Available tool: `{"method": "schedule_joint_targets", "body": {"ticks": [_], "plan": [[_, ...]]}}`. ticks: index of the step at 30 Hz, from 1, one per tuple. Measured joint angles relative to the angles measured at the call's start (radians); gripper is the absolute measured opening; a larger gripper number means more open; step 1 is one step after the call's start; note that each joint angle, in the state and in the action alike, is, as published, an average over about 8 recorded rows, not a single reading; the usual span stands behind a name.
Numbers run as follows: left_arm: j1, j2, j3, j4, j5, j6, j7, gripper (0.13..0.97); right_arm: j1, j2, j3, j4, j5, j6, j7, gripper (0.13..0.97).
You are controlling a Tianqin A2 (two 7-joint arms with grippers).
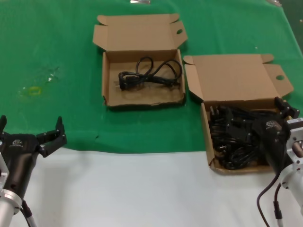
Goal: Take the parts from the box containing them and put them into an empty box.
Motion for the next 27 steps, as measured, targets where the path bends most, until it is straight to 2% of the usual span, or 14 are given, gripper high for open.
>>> {"method": "schedule_joint_targets", "body": {"ticks": [27], "plan": [[0.0, 0.0, 0.0, 0.0, 0.0, 0.0, 0.0, 0.966, 0.0, 0.0, 0.0, 0.0, 0.0, 0.0, 0.0, 0.966]]}}
